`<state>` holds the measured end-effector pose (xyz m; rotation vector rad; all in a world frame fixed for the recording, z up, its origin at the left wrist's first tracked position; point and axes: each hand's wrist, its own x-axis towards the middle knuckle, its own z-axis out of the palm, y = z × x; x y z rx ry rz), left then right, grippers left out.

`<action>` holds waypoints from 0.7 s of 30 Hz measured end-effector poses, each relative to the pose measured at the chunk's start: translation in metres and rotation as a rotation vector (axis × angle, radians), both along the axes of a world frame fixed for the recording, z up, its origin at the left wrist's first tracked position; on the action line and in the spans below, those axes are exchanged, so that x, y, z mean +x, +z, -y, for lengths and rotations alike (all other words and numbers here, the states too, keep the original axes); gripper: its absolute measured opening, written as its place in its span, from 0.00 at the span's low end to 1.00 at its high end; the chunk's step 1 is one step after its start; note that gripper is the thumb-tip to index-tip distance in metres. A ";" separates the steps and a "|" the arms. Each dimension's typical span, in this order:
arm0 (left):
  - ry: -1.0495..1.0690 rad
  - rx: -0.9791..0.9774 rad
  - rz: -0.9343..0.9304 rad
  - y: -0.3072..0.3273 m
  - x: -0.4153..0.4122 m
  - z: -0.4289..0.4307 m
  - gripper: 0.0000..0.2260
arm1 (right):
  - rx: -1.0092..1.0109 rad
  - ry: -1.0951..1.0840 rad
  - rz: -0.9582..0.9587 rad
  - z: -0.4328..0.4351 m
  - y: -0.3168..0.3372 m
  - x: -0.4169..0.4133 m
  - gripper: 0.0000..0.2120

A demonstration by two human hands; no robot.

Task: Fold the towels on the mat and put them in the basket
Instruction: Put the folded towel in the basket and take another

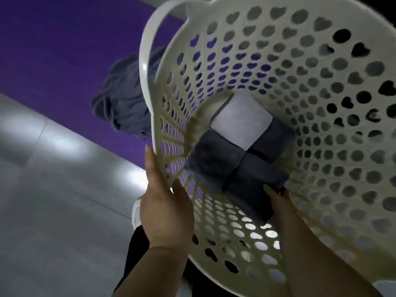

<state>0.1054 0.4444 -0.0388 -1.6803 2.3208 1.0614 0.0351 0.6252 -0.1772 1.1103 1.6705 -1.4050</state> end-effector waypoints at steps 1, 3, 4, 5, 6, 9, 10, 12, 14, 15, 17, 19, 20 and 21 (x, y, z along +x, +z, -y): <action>0.005 0.005 -0.005 -0.001 0.000 0.001 0.33 | -0.042 -0.024 0.016 0.000 0.000 0.002 0.22; 0.005 0.018 -0.020 -0.001 0.003 0.003 0.33 | -0.114 -0.050 0.026 -0.001 0.005 0.002 0.21; 0.005 0.022 -0.027 -0.001 0.004 0.003 0.33 | -0.148 -0.079 0.025 -0.002 0.007 0.000 0.21; 0.000 0.024 -0.032 0.000 0.005 0.003 0.33 | -0.193 -0.112 0.026 -0.002 0.008 -0.003 0.20; -0.005 0.028 -0.031 0.001 0.005 0.002 0.33 | -0.219 -0.140 0.028 -0.002 0.008 -0.006 0.20; 0.006 0.049 -0.035 0.004 0.002 0.004 0.33 | -0.210 -0.102 0.065 -0.004 0.003 -0.012 0.19; 0.005 0.052 -0.044 0.004 0.003 0.004 0.33 | -0.185 -0.073 0.082 -0.004 0.001 -0.011 0.19; -0.012 0.054 -0.060 0.004 0.005 0.004 0.33 | -0.118 0.016 0.124 -0.006 -0.005 -0.006 0.19; -0.022 0.047 -0.066 0.002 0.007 0.001 0.33 | 0.040 0.176 0.105 -0.006 -0.010 0.000 0.21; -0.026 0.045 -0.070 0.002 0.007 0.000 0.33 | 0.184 0.250 0.053 -0.006 -0.011 0.001 0.25; -0.031 0.049 -0.079 0.000 0.005 -0.001 0.33 | 0.555 0.417 -0.108 0.001 -0.003 0.001 0.32; -0.032 0.043 -0.084 -0.001 0.003 0.000 0.34 | 0.770 0.650 -0.386 0.011 0.011 0.004 0.36; -0.035 0.036 -0.084 -0.001 0.003 0.001 0.34 | 0.830 0.847 -0.545 0.017 0.010 0.010 0.39; -0.041 0.023 -0.084 -0.002 0.003 0.002 0.35 | 0.832 1.035 -0.623 0.023 0.009 0.014 0.42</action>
